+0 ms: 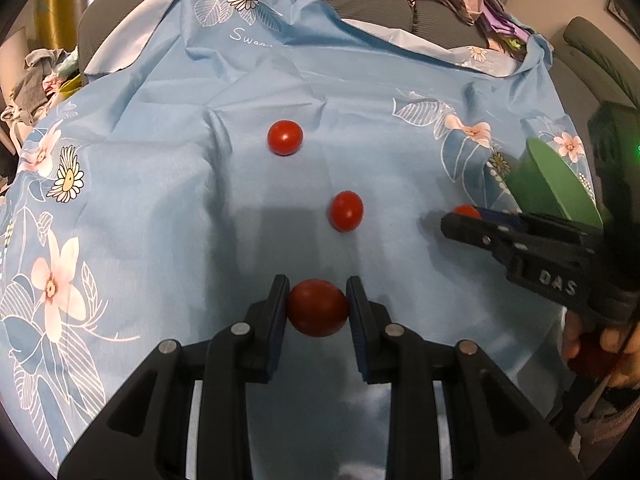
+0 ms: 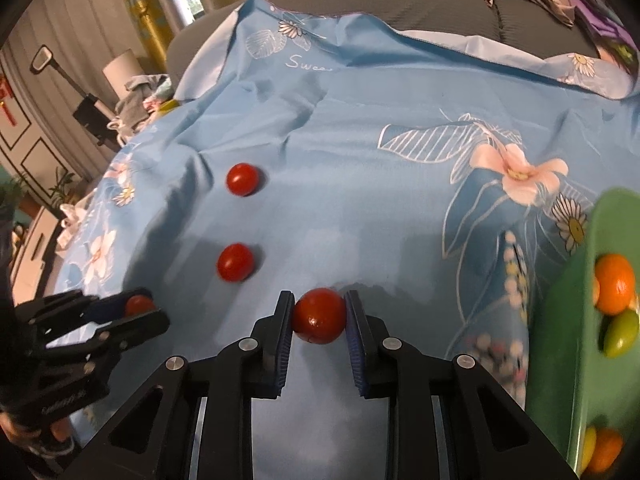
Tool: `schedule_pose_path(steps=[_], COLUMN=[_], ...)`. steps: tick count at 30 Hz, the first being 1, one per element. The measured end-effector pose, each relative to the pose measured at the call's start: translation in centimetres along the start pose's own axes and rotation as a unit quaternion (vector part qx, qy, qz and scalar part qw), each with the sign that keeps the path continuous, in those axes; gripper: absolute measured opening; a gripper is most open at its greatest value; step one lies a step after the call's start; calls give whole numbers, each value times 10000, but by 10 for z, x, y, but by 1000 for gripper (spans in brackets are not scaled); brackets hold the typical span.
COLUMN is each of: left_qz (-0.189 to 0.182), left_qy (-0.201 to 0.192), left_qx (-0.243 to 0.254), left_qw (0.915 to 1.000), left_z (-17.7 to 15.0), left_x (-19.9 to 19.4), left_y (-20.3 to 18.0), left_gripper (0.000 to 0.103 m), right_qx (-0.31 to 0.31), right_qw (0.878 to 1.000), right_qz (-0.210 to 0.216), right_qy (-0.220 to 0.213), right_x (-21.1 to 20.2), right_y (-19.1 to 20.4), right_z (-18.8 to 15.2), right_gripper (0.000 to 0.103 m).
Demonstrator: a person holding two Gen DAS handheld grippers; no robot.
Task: Organize fruits
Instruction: 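Carry both red cherry tomatoes into the green bowl and open both tools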
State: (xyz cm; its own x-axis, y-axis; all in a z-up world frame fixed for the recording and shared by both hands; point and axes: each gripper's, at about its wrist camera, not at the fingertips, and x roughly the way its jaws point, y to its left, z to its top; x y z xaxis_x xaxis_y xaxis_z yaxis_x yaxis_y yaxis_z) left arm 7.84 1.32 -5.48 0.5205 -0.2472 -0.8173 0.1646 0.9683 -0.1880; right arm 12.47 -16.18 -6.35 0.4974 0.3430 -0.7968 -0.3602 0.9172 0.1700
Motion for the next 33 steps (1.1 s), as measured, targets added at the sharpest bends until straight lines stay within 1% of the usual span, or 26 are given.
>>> schedule_pose_path(steps=[10,13,21,33], left_qz=[-66,-90,-119,-78], left_qy=[-50,-63,-80,-152], left_qx=[99,127,211,402], left_qw=[9999,9999,9997,9990], left_z=[-12,-15,-19,-16], left_x=[-16,-21,-29,-42], left_y=[-18,-23,-36,-58], left_gripper=[29,29,29,29], right_qx=[-88,-91,15,188], right_qw=[9995,9993,9991,9966], right_qz=[232,229,176,270], right_qy=[-214,-267,-397,-755], right_x=[-35,-44,-64,-93], right_y=[14,16,11,-3], right_z=[-24,-30,-42,-51], right_gripper=[27,27,27,27])
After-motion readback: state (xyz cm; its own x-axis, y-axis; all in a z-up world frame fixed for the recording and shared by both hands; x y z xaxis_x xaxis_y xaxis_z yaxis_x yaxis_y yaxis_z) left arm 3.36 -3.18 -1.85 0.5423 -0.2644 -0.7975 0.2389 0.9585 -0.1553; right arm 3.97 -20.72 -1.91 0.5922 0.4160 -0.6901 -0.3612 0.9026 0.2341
